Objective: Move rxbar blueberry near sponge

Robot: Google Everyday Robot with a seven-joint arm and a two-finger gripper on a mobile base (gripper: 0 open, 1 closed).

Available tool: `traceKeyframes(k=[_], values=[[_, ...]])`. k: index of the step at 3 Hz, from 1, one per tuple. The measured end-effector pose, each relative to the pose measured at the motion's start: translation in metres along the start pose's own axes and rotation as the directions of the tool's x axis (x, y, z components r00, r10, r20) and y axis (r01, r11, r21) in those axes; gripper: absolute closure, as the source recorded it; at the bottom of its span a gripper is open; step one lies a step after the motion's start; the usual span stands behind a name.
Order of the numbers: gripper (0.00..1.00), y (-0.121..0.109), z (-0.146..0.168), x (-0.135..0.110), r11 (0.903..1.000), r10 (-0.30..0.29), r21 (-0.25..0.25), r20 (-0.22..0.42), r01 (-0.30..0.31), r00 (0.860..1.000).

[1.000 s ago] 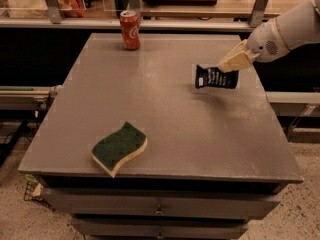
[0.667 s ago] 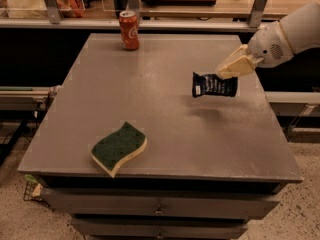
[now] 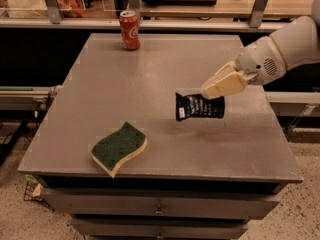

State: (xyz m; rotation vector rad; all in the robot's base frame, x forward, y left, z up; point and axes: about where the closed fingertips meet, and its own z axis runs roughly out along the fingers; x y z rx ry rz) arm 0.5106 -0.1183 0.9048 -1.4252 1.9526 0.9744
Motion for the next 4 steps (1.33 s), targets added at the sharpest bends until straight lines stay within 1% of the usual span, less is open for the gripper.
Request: traceKeyframes(k=[1, 2, 3, 4], values=[[1.0, 0.024, 0.031, -0.003, 0.9969, 0.002, -0.078, 0.013, -0.001, 1.0], [0.77, 0.039, 0.061, -0.008, 0.9924, -0.018, -0.121, 0.01, 0.019, 1.0], [0.53, 0.033, 0.069, -0.008, 0.9947, -0.029, -0.098, 0.005, 0.03, 1.0], [0.22, 0.018, 0.066, -0.004, 0.9986, -0.03, -0.044, -0.001, 0.03, 1.0]])
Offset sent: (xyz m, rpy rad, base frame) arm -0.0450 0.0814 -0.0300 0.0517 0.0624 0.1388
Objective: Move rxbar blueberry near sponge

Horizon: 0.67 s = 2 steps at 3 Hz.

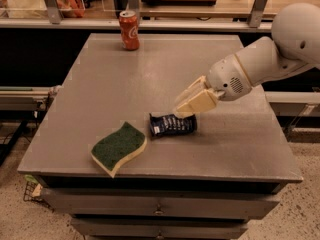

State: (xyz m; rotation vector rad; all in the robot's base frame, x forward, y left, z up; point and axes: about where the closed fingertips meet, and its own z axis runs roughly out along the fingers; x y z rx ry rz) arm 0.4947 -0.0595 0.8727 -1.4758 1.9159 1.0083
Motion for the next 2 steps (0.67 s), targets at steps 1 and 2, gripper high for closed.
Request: traceKeyframes(k=[1, 2], values=[[0.0, -0.012, -0.008, 0.004, 0.999, 0.006, 0.045, -0.001, -0.005, 1.0], [0.0, -0.037, -0.04, 0.019, 0.9911, 0.019, 0.132, 0.001, -0.019, 1.0]])
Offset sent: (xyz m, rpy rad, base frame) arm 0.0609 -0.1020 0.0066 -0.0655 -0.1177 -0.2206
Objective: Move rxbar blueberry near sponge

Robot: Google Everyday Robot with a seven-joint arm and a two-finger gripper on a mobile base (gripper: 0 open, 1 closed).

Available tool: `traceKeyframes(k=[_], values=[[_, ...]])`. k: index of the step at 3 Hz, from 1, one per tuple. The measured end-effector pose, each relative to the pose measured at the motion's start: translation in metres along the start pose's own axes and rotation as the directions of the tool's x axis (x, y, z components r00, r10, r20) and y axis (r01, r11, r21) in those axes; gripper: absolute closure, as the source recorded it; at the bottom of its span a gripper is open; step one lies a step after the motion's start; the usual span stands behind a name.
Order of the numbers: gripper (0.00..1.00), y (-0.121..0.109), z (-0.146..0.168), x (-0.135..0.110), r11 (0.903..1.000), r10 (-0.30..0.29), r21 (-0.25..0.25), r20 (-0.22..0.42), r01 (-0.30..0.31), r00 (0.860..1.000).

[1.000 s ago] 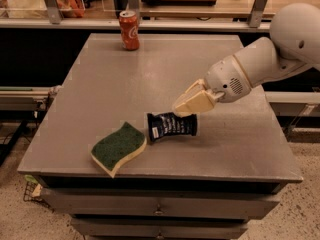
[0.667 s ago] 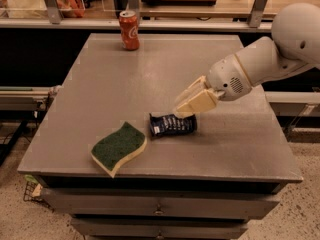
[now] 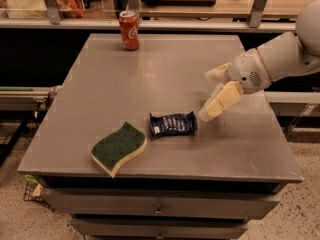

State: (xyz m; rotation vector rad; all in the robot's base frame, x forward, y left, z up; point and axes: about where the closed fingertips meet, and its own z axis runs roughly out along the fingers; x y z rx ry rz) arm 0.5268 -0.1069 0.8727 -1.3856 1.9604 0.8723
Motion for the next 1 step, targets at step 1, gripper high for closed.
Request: traceKeyframes(k=[1], values=[[0.0, -0.0389, -0.0563, 0.0257, 0.9916, 0.006, 0.129, 0.039, -0.011, 0.999]])
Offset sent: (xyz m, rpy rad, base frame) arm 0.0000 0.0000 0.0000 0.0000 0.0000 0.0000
